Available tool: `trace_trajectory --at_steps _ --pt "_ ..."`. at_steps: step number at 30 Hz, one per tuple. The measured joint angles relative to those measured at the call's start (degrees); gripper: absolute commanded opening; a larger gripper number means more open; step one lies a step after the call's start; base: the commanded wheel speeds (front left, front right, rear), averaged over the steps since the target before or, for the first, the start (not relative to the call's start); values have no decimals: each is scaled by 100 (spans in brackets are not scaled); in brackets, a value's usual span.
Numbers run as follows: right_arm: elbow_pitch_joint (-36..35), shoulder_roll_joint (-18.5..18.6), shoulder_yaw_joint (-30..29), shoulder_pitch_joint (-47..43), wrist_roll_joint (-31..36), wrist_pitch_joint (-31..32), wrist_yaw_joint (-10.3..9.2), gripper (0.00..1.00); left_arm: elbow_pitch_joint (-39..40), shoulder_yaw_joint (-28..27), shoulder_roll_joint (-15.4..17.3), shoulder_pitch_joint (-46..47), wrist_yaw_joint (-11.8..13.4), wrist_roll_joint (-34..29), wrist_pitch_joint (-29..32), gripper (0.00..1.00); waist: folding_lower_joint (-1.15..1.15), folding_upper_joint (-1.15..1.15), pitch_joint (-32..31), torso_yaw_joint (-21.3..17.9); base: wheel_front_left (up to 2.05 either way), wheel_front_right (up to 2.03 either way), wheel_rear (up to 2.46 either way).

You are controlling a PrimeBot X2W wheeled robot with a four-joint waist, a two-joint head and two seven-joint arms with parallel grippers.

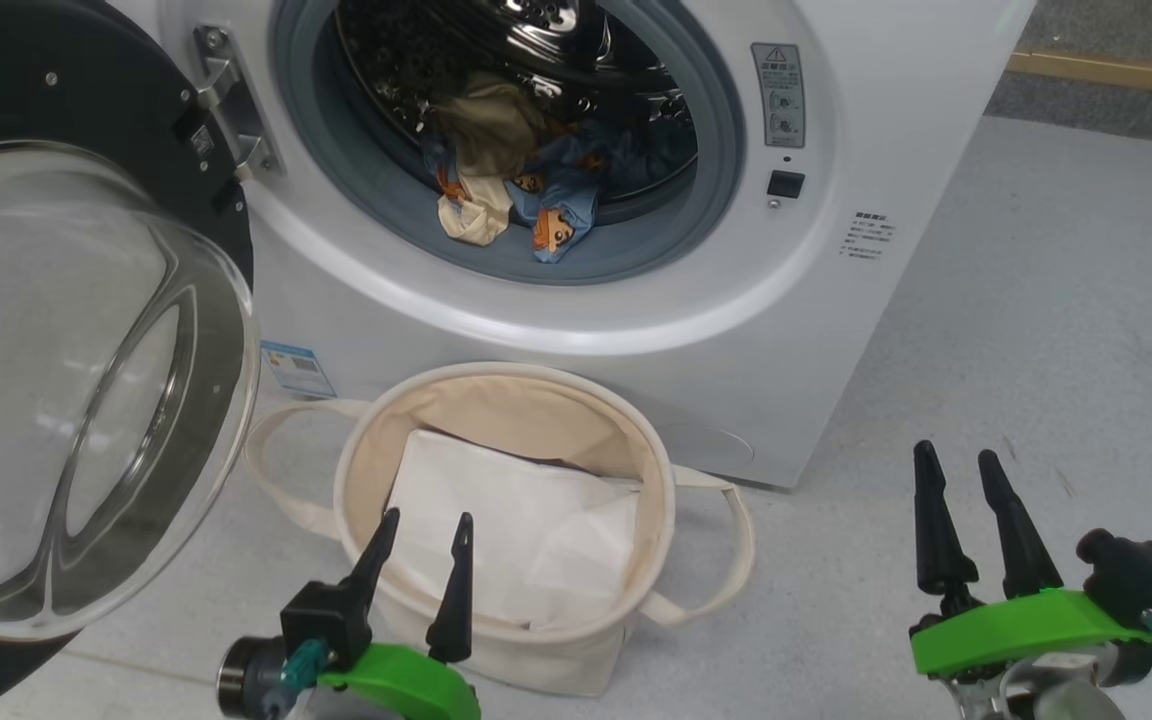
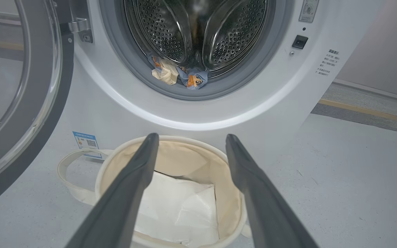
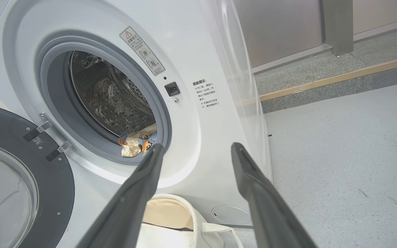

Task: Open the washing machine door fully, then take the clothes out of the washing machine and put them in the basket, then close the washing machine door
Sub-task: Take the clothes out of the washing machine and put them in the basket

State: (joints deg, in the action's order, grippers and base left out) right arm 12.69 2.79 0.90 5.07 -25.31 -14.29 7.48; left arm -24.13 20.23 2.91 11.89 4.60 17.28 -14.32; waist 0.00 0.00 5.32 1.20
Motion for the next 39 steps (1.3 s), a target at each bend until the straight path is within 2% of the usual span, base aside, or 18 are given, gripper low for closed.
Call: trace_trajectory --at_steps 11,20,26,32,39 --pt "0 0 92 -68 45 0 0 100 1 -76 0 -11 44 -63 0 100 0 0 -78 -58 0 0 0" --pt "-146 0 137 -62 60 0 0 100 -22 -271 11 196 97 -146 0 100 0 0 230 -185 0 0 0" --pt "-328 0 214 23 59 0 0 100 -215 -323 34 1072 185 -314 0 100 0 0 704 -326 0 0 0" --pt "-515 0 374 514 -10 0 0 100 -534 -394 90 2272 271 -476 66 100 0 0 1388 -494 0 0 0" --pt "-564 2 577 926 -318 -1 0 100 -975 -511 434 3450 410 -643 437 100 0 0 2071 -845 0 0 0"
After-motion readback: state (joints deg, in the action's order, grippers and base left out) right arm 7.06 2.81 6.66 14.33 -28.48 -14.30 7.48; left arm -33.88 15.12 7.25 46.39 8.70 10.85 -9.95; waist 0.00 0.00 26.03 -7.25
